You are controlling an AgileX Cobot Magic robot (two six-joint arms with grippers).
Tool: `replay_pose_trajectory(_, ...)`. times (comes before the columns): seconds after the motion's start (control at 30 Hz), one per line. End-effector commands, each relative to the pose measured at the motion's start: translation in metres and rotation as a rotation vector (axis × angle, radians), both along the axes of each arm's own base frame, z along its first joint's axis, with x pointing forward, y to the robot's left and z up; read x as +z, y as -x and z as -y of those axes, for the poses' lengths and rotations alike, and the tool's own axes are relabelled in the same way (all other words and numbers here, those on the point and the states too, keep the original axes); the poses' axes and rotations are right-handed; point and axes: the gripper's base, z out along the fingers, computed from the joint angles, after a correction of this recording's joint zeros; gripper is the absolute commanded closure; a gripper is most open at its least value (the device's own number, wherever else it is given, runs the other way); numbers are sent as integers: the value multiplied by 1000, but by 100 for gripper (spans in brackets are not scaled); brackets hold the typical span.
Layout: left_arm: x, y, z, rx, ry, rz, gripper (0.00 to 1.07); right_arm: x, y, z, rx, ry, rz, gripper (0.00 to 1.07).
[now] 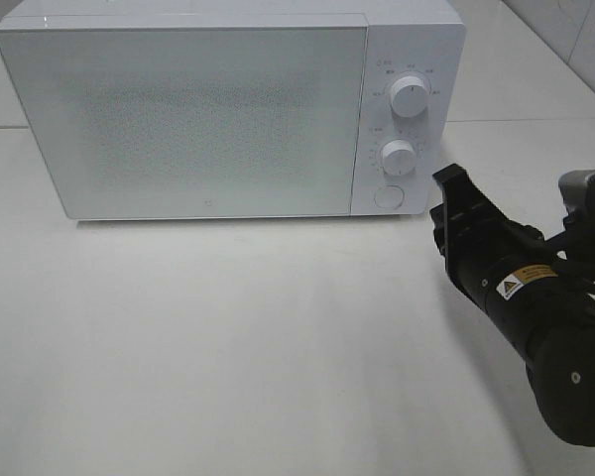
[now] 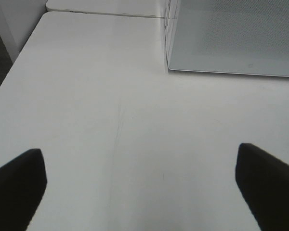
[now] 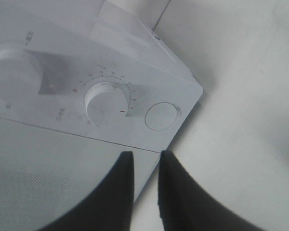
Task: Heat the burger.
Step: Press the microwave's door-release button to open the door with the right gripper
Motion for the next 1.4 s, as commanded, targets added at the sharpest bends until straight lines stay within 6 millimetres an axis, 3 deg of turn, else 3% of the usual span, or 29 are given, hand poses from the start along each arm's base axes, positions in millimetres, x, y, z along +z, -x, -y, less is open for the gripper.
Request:
replay_pose_trajectory(0.03,0,2,1,-1,8,27,5,2,-1,-3,-55,-218,-3,104)
replay_pose_trajectory(0.2,0,2,1,-1,8,27,5,0,0,-3,-97,-338,-30,107)
replay_pose_trajectory(0.5,0,2,1,-1,8,27,5,-2,-2,-3,-127,-357,-69,107)
replay_pose_trajectory(0.77,0,2,1,-1,8,27,5,0,-19,-8,-136,-343,-68,107)
replay_pose_trajectory(1.4,0,2,1,-1,8,27,5,-29,-66,-35,-174,-376,-109,107)
